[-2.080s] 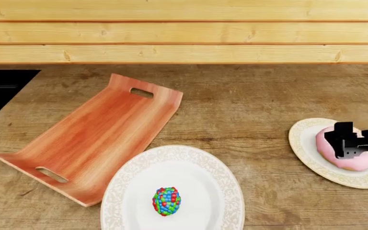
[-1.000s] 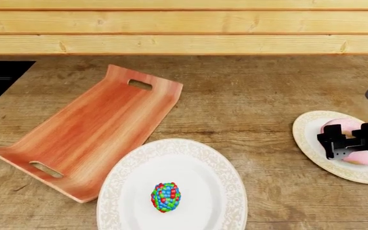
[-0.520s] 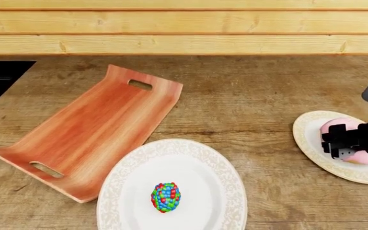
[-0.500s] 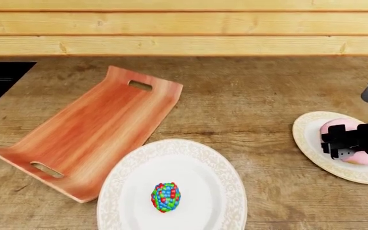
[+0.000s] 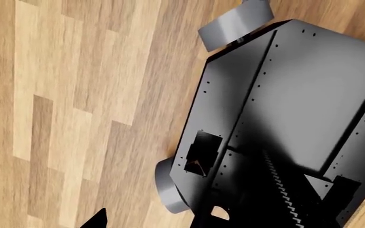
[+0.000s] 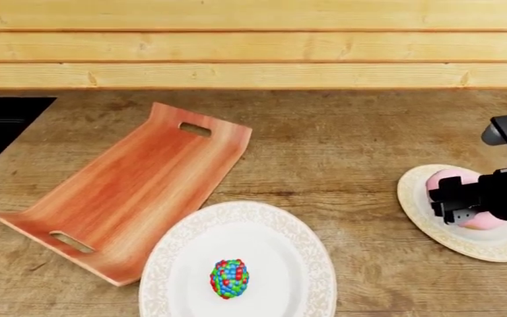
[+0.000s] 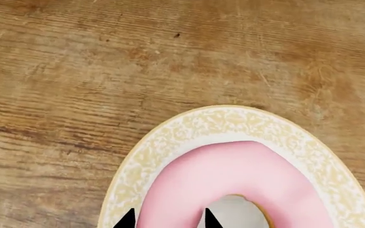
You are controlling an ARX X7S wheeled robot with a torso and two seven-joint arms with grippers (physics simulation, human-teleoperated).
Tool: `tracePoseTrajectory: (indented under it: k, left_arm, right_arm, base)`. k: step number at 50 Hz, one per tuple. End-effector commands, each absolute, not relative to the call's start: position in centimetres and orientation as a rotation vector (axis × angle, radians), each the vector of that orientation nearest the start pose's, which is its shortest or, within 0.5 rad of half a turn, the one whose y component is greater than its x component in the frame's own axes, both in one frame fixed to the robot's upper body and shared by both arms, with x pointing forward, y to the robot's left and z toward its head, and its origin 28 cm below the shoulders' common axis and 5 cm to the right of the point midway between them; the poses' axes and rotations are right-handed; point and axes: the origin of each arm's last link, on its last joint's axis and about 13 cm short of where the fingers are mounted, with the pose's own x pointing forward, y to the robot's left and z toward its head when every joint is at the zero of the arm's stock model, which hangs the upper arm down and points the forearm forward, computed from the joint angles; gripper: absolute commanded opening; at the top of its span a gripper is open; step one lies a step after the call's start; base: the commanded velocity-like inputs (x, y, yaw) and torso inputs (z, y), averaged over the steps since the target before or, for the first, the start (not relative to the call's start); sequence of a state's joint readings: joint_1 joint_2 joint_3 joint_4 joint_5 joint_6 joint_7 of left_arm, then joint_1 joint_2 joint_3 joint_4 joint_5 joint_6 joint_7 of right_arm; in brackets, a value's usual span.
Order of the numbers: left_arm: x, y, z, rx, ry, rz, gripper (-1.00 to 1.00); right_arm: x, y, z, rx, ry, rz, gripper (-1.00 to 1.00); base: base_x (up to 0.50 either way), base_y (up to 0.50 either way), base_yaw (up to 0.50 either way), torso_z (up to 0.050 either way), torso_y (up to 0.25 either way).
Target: Move the dessert items from the plate to the tray.
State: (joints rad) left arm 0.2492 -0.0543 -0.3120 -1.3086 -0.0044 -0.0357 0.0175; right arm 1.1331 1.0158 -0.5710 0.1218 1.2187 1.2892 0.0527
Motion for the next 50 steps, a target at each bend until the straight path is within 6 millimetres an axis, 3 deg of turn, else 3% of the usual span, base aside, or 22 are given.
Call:
tracePoseTrajectory:
  k: [1,9,14,19,27,33,43,50]
  left_arm:
    - [-9.1,23.4,-15.2,-0.156,1.568,0.321,1.0]
    - [-9.1,23.3,-15.3,-0.161,1.569,0.323,1.0]
    - [-9.1,23.2,-15.3,-0.174,1.567,0.315,1.0]
    - [-9.7,23.2,-15.1,-0.19,1.569,0.319,1.0]
    - [-11.1,23.3,-14.8,-0.208,1.572,0.31,1.0]
    - [-12.2,23.2,-14.5,-0.214,1.573,0.31,1.0]
    - [-14.7,22.9,-13.8,-0.249,1.562,0.32,1.0]
    - [-16.2,22.7,-13.3,-0.27,1.554,0.325,1.0]
  right_arm:
    - [27.4,-26.8,26.7,-0.128,0.647,0.172,-1.0]
    - [27.9,-24.4,31.4,-0.223,0.507,0.276,-1.0]
    - [28.3,-18.4,34.1,-0.34,0.366,0.541,-1.0]
    - [30.8,-12.6,35.1,-0.432,0.28,0.799,-1.0]
    - [36.2,-4.1,34.3,-0.492,0.179,1.081,-1.0]
    - [38.8,1.1,33.1,-0.505,0.173,1.199,-1.0]
    - [37.0,4.8,30.3,-0.45,0.18,1.384,-1.0]
    - [36.0,5.9,28.4,-0.452,0.2,1.459,-1.0]
  base:
    - [0.0,0.0,0.0,0.05,0.066]
    - [0.0,0.0,0.0,0.05,0.067]
    - [0.0,0.0,0.0,0.028,0.022]
    - [0.0,0.0,0.0,0.0,0.0]
    - [0.0,0.0,0.0,0.0,0.0]
    - [0.0,0.0,0.0,0.0,0.0]
    - [0.0,0.0,0.0,0.0,0.0]
    - [0.0,0.0,0.0,0.0,0.0]
